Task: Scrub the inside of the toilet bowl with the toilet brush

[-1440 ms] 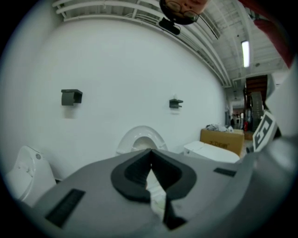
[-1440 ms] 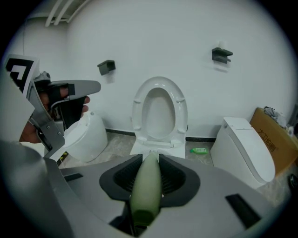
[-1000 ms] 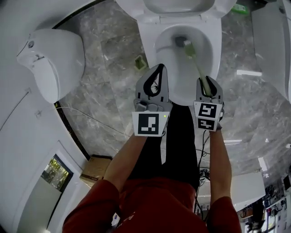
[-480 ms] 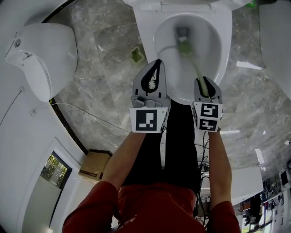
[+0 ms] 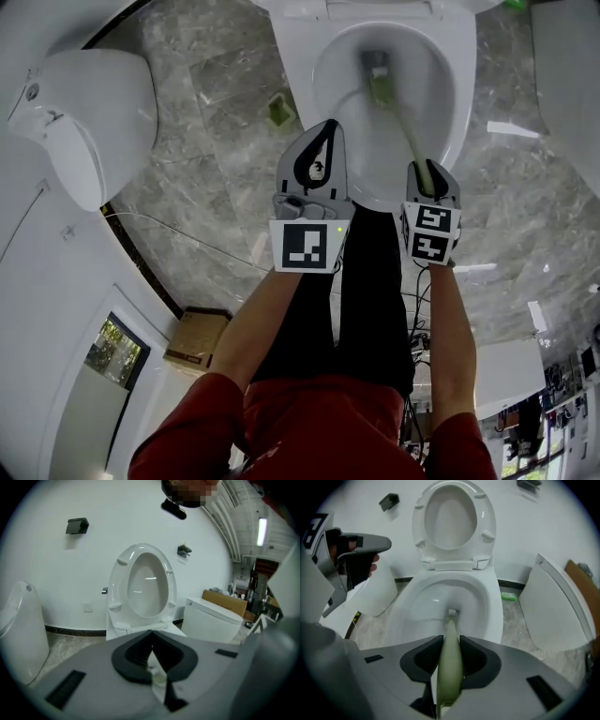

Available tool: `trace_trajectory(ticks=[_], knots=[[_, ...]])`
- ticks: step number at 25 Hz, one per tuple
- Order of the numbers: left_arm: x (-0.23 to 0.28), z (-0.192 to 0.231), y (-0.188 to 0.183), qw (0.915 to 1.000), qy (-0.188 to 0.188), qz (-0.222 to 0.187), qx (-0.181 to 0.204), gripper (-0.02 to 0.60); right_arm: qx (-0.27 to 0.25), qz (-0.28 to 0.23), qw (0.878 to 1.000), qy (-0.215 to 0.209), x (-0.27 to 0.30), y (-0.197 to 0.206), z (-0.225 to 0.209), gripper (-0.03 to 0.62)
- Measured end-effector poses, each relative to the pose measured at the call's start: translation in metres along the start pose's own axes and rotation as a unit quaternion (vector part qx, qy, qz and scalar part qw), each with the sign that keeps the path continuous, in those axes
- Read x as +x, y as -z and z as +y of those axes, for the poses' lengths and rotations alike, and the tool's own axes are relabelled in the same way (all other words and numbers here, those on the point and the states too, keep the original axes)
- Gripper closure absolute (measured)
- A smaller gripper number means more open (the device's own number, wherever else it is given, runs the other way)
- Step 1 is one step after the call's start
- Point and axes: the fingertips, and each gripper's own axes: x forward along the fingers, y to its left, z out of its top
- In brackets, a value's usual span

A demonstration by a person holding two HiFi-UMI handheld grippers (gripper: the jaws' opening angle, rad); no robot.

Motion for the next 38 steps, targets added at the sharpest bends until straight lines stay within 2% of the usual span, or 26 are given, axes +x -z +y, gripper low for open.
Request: trace_trajectory(ticks=[2,4,7,9,14,18,21,23,26,30,34,36,38], knots=[[-0.001,-0.002,0.002,1.0000,0.003,0.001,0.000,0.580,-0.067,-0.004,0.998,0.013,-0.003,-0.008,-0.014,0.490],[-0.003,-0.003,0.002,1.0000,0.004,0.001,-0.002,0.580,-0.149,-0.018,0.988,0.029,-0.009,-0.024,-0.026,0.490],[-0.007,-0.003,0.002,1.0000,0.004,-0.001,-0.001,0.580,-0.276,-0.020,0.959,0.068,-0.019,-0.046,-0.044,0.489],[-0.010,-0.002,0.003,1.0000,0.003,0.000,-0.003,0.580,-0.338,-0.006,0.937,0.087,-0.017,-0.057,-0.054,0.489],[-0.014,0.005,0.006,0.9999,-0.006,-0.001,-0.012,0.580,-0.441,0.051,0.892,0.085,0.028,-0.065,-0.053,0.488],[-0.018,0.014,0.005,0.9998,-0.012,-0.001,-0.016,0.580,-0.475,0.070,0.872,0.088,0.020,-0.069,-0.064,0.487],[-0.019,0.020,0.005,0.9996,-0.019,-0.003,-0.020,0.580,-0.477,0.079,0.869,0.104,-0.018,-0.072,-0.087,0.487],[-0.018,0.021,0.006,0.9994,-0.023,-0.007,-0.025,0.580,-0.470,0.088,0.871,0.108,-0.027,-0.073,-0.098,0.487],[-0.017,0.019,0.009,0.9994,-0.022,-0.006,-0.027,0.580,-0.458,0.092,0.879,0.098,-0.005,-0.076,-0.089,0.487],[-0.020,0.016,0.007,0.9997,-0.014,-0.002,-0.018,0.580,-0.460,0.101,0.878,0.084,0.027,-0.083,-0.062,0.487],[-0.021,0.022,0.005,0.9996,-0.020,-0.003,-0.019,0.580,-0.449,0.110,0.882,0.094,-0.006,-0.081,-0.082,0.487],[-0.020,0.024,0.007,0.9994,-0.025,-0.004,-0.024,0.580,-0.434,0.118,0.887,0.104,-0.027,-0.075,-0.098,0.487],[-0.020,0.025,0.007,0.9993,-0.027,-0.007,-0.026,0.580,-0.406,0.119,0.900,0.104,-0.029,-0.073,-0.103,0.487]])
